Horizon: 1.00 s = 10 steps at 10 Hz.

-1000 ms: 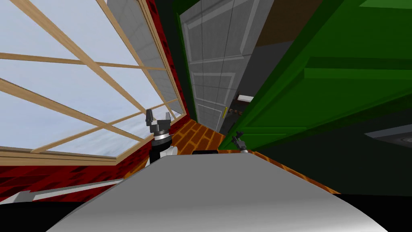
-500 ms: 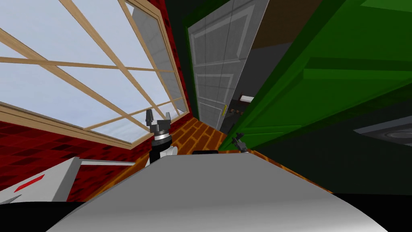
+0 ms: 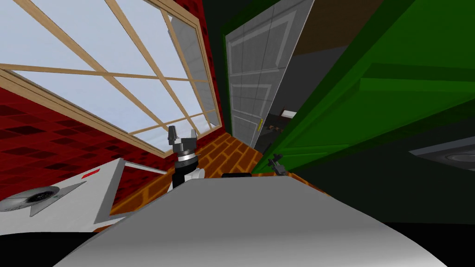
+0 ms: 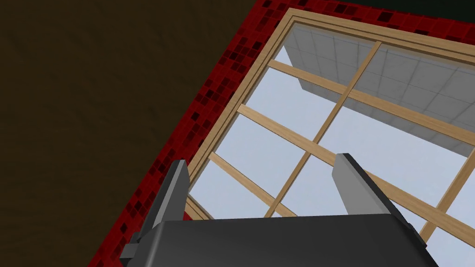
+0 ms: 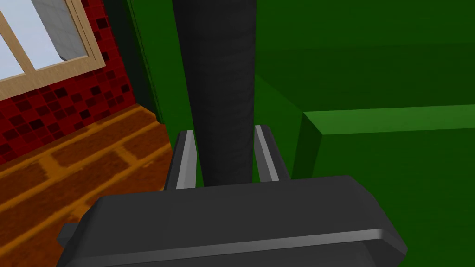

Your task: Pull the door open

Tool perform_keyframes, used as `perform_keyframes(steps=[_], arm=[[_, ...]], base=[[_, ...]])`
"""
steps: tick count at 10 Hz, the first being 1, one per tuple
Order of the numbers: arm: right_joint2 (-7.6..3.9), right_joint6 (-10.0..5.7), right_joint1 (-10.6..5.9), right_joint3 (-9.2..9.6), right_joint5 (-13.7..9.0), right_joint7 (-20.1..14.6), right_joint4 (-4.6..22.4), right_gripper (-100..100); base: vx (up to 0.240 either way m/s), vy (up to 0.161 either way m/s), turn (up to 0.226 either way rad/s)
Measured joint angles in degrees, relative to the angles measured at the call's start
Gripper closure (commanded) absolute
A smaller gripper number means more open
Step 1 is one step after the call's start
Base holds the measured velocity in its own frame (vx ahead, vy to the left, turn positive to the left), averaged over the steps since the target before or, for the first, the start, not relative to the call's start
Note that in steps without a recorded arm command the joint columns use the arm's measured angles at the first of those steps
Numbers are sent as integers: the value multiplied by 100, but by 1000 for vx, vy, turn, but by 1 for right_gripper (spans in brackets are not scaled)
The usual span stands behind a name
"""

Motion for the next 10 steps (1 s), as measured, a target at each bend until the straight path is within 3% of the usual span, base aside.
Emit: perform_keyframes(steps=[3,5,10], arm=[[-51,-237,6,93,49,-117,178,100],[-88,-277,62,118,58,-138,166,100],[-132,-475,27,208,79,-223,330,100]], base=[[-225,-61,142],[-119,-38,86],[-208,-76,160]])
